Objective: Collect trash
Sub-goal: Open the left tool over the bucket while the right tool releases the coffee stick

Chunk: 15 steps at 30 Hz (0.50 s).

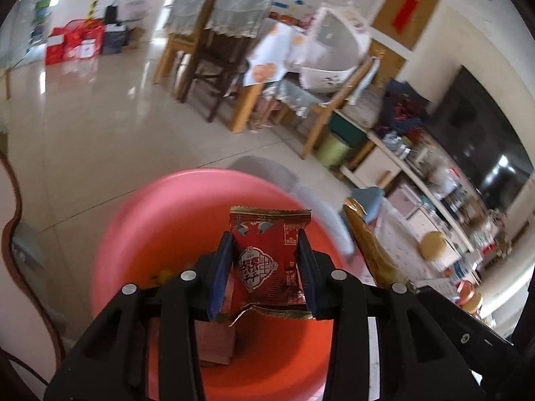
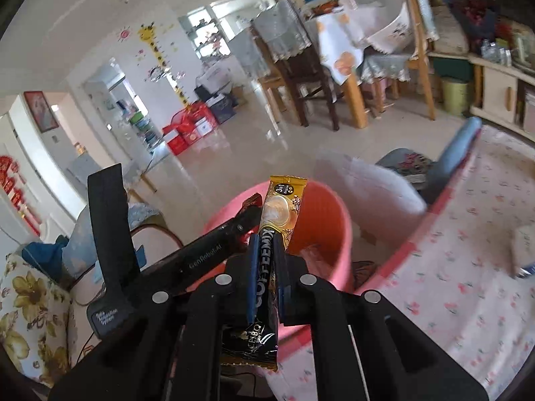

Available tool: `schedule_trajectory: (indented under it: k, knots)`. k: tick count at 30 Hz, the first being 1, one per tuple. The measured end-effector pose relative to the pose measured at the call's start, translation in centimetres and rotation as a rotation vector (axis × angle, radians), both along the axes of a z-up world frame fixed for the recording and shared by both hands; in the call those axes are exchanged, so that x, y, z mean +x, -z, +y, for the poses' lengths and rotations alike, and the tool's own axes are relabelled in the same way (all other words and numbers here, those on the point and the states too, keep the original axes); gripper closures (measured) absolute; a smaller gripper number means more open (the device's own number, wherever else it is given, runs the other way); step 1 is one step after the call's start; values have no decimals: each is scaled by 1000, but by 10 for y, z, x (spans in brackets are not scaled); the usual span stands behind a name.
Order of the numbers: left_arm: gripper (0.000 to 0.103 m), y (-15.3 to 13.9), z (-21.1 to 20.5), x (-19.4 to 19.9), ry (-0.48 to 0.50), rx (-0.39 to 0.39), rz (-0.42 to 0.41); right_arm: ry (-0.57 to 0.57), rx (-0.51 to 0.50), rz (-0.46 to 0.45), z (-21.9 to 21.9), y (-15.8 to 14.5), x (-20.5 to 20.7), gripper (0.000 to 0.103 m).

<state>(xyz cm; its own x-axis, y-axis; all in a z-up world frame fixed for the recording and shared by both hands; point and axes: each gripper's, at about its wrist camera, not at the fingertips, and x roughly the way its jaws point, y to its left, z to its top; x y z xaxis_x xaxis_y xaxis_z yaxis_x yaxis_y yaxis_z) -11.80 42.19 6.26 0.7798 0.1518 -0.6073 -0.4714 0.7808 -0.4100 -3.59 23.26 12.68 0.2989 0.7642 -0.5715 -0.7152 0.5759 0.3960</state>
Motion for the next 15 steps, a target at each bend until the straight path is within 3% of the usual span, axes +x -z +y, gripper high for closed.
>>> schedule_trajectory:
  k: [2, 4, 5, 6, 7, 12, 15]
  knots:
    - [52, 7, 9, 2, -35, -10, 39, 10, -26, 18, 14, 8, 7, 90]
    - [26, 11, 15, 2, -78, -8, 80, 27, -28, 39, 17, 15, 11, 66]
    - [23, 11, 18, 1, -95, -4, 86, 64, -29, 40, 12, 17, 11, 58]
    - [21, 11, 20, 0, -101, -2, 84, 85, -19, 48, 6, 17, 11, 39]
    - [18, 11, 20, -2, -100, 1, 83, 105, -5, 55, -1, 18, 11, 28]
    - [16, 4, 4, 5, -56, 78, 72, 240, -50, 6, -48, 19, 2, 18]
    - [15, -4, -19, 8, 8, 138, 26, 292, -76, -20, -73, 22, -5, 16]
